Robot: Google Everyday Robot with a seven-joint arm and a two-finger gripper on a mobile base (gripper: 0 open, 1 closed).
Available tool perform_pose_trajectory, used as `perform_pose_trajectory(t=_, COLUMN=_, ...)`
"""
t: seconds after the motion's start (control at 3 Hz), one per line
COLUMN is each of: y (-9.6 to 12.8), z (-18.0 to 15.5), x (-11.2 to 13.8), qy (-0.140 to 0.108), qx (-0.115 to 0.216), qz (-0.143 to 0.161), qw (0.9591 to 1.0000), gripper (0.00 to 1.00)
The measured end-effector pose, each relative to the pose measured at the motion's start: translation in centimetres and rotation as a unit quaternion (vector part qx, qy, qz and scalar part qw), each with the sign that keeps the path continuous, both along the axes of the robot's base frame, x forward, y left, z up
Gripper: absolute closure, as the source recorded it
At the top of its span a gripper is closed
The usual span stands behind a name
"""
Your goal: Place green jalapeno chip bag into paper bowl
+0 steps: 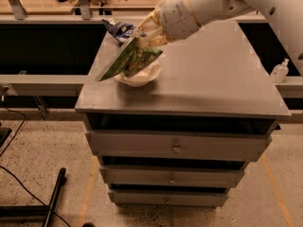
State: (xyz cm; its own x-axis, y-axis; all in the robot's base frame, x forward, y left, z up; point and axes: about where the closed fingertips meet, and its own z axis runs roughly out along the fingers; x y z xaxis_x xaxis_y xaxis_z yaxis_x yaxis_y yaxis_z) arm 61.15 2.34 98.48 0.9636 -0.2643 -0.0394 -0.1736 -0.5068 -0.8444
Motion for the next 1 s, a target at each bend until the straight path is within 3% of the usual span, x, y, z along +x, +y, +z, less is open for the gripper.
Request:
perform_pose_trajectory(t=0.67, y=0.3, z=-3.5, x=0.0, qy=0.039, qx=-0.068, qz=0.014, qw=0.9968, gripper=0.12)
perform_pose_trajectory(t=1.0, y=0.3, z=-4.6, x=0.0, qy=0.056, qx=-0.095, qz=0.02, qw=0.9937, gripper=0.0)
